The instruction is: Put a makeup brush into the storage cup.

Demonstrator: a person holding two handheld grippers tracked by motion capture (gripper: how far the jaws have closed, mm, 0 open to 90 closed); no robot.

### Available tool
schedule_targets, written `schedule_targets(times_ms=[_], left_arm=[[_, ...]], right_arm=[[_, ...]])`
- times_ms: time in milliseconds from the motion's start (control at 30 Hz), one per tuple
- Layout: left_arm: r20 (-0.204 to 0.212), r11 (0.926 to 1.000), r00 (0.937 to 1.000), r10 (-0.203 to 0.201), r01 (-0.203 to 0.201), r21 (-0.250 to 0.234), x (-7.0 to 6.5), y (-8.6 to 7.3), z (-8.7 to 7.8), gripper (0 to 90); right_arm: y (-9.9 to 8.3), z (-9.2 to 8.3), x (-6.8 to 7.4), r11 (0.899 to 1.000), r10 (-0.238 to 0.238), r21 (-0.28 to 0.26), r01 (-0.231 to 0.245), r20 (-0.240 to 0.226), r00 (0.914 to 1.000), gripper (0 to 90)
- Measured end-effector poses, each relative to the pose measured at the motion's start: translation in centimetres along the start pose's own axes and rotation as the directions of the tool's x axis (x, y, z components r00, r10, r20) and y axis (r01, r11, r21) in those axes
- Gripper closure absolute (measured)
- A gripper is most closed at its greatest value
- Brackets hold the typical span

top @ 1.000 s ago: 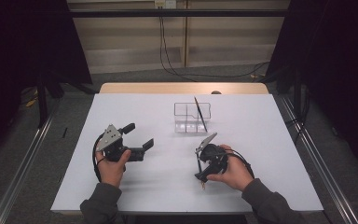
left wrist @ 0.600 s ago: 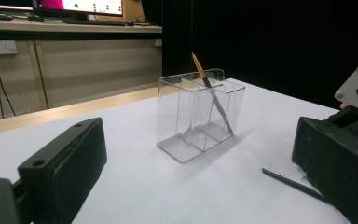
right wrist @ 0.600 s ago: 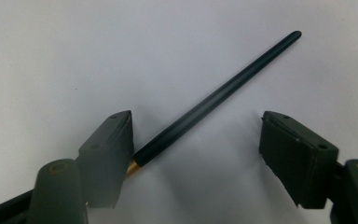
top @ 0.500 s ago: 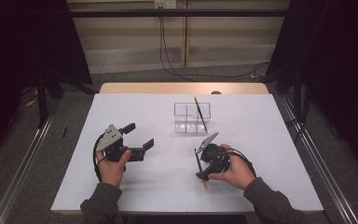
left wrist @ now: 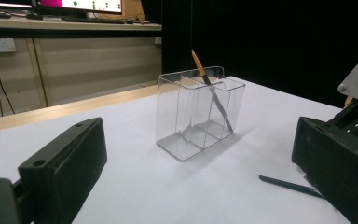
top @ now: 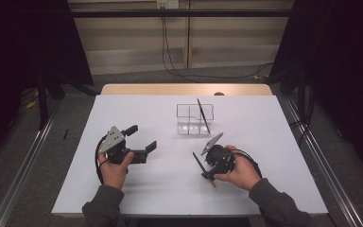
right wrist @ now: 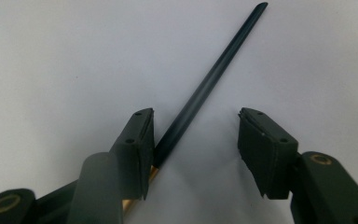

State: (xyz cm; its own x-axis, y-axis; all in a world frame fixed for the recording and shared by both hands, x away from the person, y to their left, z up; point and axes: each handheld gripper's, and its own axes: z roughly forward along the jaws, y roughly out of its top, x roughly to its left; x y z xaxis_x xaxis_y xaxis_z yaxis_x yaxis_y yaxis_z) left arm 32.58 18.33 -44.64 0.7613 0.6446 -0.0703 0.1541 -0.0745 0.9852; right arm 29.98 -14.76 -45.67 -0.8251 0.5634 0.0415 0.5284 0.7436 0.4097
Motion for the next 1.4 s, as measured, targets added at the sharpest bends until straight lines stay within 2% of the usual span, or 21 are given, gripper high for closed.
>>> schedule_targets(times_ms=[67, 200, 233, 267, 333, 367, 500, 567, 767, 833, 900, 1000, 1067, 1167, 1200, 1333, 1400], left_arm=[[-0.001, 0.9999, 1.0000, -0.009, 0.009, -0.007, -0.08, -0.01, 0.05, 2.9], [-0.004, 1.0000, 1.0000, -0.008, 0.008, -0.002, -0.15, -0.02, 0.06, 2.9], [-0.002, 1.0000, 1.0000, 0.004, -0.004, 0.007, -0.07, 0.00, 0.00, 2.9], [-0.006, 0.9999, 0.9999, -0.012, 0.012, -0.006, -0.19, -0.01, 0.09, 2.9], [-0.003, 1.0000, 1.0000, 0.004, -0.004, 0.006, -0.07, -0.01, 0.03, 2.9], [-0.004, 0.9999, 0.9999, -0.010, 0.010, -0.005, -0.18, -0.02, 0.11, 3.0], [-0.008, 0.9999, 0.9999, -0.010, 0.010, -0.004, -0.19, 0.00, 0.10, 2.9], [-0.008, 1.0000, 0.9999, -0.009, 0.009, -0.003, -0.18, -0.03, 0.11, 2.9], [-0.011, 1.0000, 0.9999, -0.009, 0.009, 0.000, -0.22, -0.05, 0.14, 3.0], [-0.009, 0.9999, 0.9998, -0.016, 0.016, -0.004, -0.22, -0.07, 0.15, 3.1], [-0.016, 0.9999, 0.9998, -0.012, 0.012, 0.000, -0.17, -0.03, 0.07, 3.1], [-0.015, 0.9999, 0.9998, -0.009, 0.009, -0.005, -0.09, 0.02, -0.02, 3.1], [-0.021, 1.0000, 0.9998, -0.003, 0.003, 0.001, -0.04, 0.05, -0.10, 3.2], [-0.019, 1.0000, 0.9998, -0.009, 0.009, -0.003, -0.07, 0.03, -0.06, 3.2], [-0.017, 1.0000, 0.9998, 0.005, -0.005, 0.006, 0.03, 0.02, -0.11, 3.2], [-0.016, 1.0000, 0.9998, -0.008, 0.008, -0.003, -0.08, -0.01, 0.00, 3.3], [-0.011, 0.9999, 0.9999, 0.013, -0.013, 0.011, 0.03, 0.01, -0.04, 3.3]], right_arm=[[0.00, -0.10, 0.12, 1.000, 0.013, 0.010, -0.013, -0.003, 0.9999, 51.0], [-0.10, -0.14, -0.05, 1.000, -0.005, 0.007, 0.005, -0.005, 1.0000, 55.2], [-0.11, -0.19, -0.09, 1.000, -0.005, 0.009, 0.006, -0.004, 1.0000, 57.2], [-0.12, -0.23, -0.10, 1.000, -0.004, 0.012, 0.004, -0.004, 1.0000, 59.0], [-0.18, -0.31, -0.24, 1.000, -0.005, 0.019, 0.005, -0.013, 0.9999, 62.9], [-0.19, -0.39, -0.19, 0.999, 0.021, 0.024, -0.021, -0.012, 0.9997, 65.0], [-0.18, -0.44, -0.34, 0.999, 0.002, 0.033, -0.002, -0.007, 1.0000, 68.8], [-0.12, -0.51, -0.36, 0.999, 0.011, 0.049, -0.010, -0.019, 0.9998, 71.3], [-0.01, -0.54, -0.45, 0.997, 0.011, 0.071, -0.009, -0.027, 0.9996, 73.4], [0.06, -0.59, -0.33, 0.996, 0.035, 0.083, -0.033, -0.022, 0.9992, 73.9], [0.15, -0.56, -0.44, 0.996, 0.009, 0.092, -0.006, -0.025, 0.9996, 75.4], [0.36, -0.60, -0.36, 0.993, 0.022, 0.116, -0.019, -0.024, 0.9995, 77.5], [0.49, -0.56, -0.43, 0.992, 0.013, 0.129, -0.009, -0.026, 0.9996, 78.2], [0.55, -0.50, -0.48, 0.991, 0.011, 0.131, -0.008, -0.025, 0.9996, 78.6], [0.54, -0.50, -0.46, 0.991, 0.012, 0.131, -0.009, -0.024, 0.9996, 78.7], [0.51, -0.52, -0.54, 0.992, 0.013, 0.129, -0.010, -0.024, 0.9996, 81.1], [0.54, -0.55, -0.56, 0.991, 0.025, 0.134, -0.021, -0.026, 0.9993, 82.0]])
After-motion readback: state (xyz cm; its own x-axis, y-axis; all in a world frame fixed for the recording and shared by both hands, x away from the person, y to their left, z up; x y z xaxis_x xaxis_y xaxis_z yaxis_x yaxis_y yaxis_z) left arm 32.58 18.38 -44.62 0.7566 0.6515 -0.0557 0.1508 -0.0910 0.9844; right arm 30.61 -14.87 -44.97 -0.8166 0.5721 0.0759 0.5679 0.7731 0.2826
